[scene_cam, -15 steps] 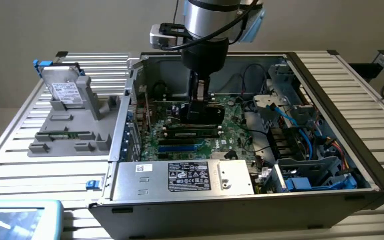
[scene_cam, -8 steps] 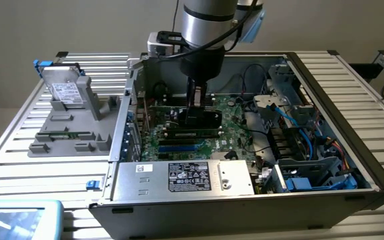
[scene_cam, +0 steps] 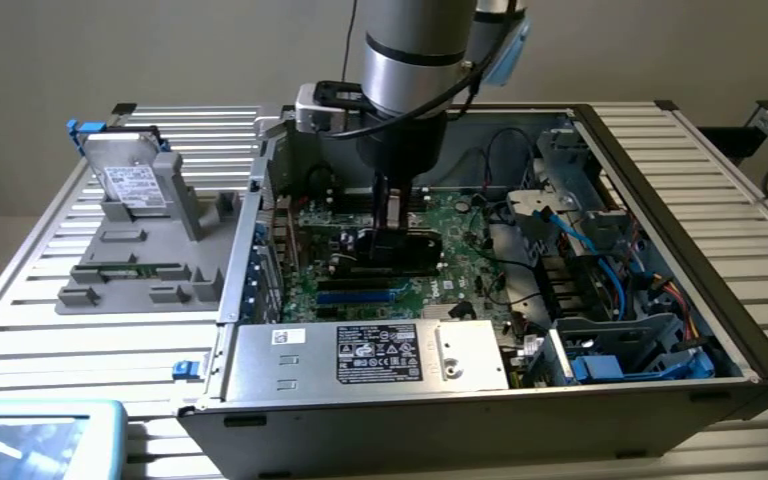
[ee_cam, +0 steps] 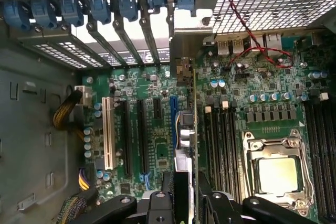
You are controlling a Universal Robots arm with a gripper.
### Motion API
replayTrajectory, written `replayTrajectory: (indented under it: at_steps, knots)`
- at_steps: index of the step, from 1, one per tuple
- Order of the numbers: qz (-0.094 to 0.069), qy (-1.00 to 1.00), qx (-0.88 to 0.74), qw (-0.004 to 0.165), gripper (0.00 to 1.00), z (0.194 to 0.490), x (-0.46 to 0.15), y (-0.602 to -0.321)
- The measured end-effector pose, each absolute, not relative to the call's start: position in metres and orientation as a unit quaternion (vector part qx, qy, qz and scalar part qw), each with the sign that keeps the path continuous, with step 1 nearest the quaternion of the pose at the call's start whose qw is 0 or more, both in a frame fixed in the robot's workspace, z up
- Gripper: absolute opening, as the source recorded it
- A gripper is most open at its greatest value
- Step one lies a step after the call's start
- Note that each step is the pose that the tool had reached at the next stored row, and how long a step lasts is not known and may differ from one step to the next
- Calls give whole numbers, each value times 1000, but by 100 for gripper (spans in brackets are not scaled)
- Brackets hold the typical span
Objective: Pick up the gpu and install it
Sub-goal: 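Insert the gpu into the slot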
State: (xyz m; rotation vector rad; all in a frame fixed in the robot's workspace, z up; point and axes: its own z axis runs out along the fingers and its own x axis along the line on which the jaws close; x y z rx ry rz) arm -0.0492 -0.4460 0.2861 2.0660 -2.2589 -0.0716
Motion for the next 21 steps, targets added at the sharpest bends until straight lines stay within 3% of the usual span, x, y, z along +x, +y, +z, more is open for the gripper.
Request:
replayTrajectory:
  at_steps: [21]
  knots:
    - [-22, -737, 674, 39, 28, 259, -60, -456]
